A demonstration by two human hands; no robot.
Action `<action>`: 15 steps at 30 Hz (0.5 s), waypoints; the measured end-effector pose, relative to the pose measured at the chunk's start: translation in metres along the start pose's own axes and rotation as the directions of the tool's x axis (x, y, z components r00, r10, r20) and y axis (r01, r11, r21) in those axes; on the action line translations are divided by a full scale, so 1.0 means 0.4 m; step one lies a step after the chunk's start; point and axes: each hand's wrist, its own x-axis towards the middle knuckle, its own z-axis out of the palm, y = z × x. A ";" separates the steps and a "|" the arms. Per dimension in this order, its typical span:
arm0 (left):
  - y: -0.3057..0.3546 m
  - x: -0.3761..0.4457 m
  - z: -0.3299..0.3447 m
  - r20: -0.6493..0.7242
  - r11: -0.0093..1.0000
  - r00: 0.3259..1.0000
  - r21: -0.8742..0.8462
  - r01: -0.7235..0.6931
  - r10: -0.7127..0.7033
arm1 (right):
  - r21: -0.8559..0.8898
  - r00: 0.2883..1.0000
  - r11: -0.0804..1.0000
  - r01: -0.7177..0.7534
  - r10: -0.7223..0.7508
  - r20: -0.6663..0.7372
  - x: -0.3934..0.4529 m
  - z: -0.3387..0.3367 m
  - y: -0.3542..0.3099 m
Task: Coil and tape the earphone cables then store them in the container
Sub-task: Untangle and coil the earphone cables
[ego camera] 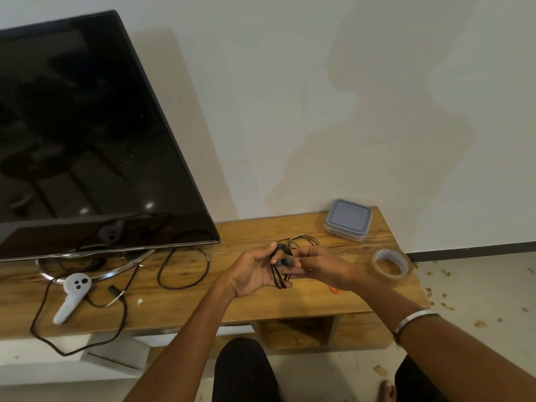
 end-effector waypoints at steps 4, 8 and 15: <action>-0.009 0.008 -0.010 -0.047 1.000 0.999 -0.006 -0.006 0.006 | -0.016 1.000 0.999 -0.029 0.029 -0.001 0.004 -0.002 0.002; -0.022 0.015 -0.021 -0.057 1.000 0.998 -0.024 -0.003 0.002 | -0.062 0.999 0.998 -0.010 0.006 -0.052 0.005 0.011 0.001; -0.031 0.018 -0.042 -0.167 0.997 0.985 -0.047 -0.060 0.052 | -0.075 0.993 0.997 0.010 -0.019 -0.117 0.007 0.017 0.009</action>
